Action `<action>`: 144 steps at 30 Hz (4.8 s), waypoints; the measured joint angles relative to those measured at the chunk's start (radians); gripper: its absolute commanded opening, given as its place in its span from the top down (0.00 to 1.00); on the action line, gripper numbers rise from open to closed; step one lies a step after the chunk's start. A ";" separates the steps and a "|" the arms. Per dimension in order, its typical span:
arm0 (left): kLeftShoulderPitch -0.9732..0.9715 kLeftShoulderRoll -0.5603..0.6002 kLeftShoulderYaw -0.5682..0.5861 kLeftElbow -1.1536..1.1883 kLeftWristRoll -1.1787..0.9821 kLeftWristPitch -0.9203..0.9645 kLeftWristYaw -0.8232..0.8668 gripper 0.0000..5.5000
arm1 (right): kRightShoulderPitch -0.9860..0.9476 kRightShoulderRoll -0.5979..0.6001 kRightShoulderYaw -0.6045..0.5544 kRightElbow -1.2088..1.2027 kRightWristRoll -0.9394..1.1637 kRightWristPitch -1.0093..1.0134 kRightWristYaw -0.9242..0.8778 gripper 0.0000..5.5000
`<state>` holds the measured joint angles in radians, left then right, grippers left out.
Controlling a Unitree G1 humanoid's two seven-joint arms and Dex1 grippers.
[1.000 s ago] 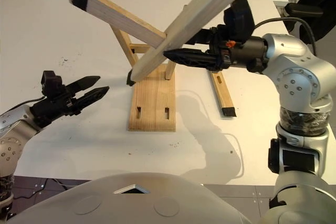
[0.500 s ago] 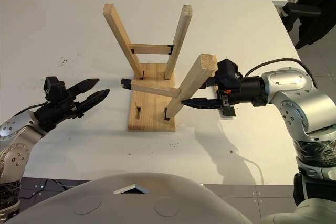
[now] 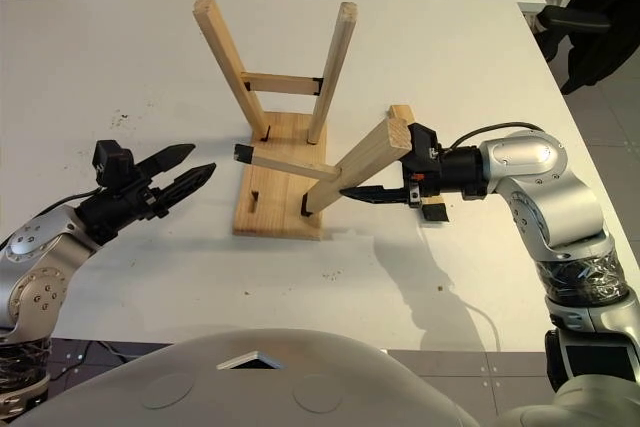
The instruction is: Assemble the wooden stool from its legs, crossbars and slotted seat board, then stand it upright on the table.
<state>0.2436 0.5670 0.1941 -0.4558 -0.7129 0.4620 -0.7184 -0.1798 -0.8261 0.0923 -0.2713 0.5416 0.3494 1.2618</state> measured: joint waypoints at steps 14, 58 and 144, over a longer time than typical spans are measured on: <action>0.016 -0.027 -0.080 0.028 0.096 -0.042 -0.004 0.42 | -0.118 -0.024 0.099 0.052 -0.079 -0.051 0.039 0.63; 0.091 -0.138 -0.100 0.108 0.190 -0.111 0.066 0.42 | 0.128 -0.107 0.005 0.129 -0.335 -0.105 -0.098 0.31; -0.511 0.063 0.079 -0.301 -0.810 0.173 0.217 0.42 | -0.251 0.052 -0.319 -0.222 0.783 0.603 -0.259 0.63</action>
<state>-0.2678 0.6297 0.2728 -0.7571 -1.5225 0.6353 -0.5010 -0.4312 -0.7742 -0.2266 -0.4937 1.3247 0.9524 1.0028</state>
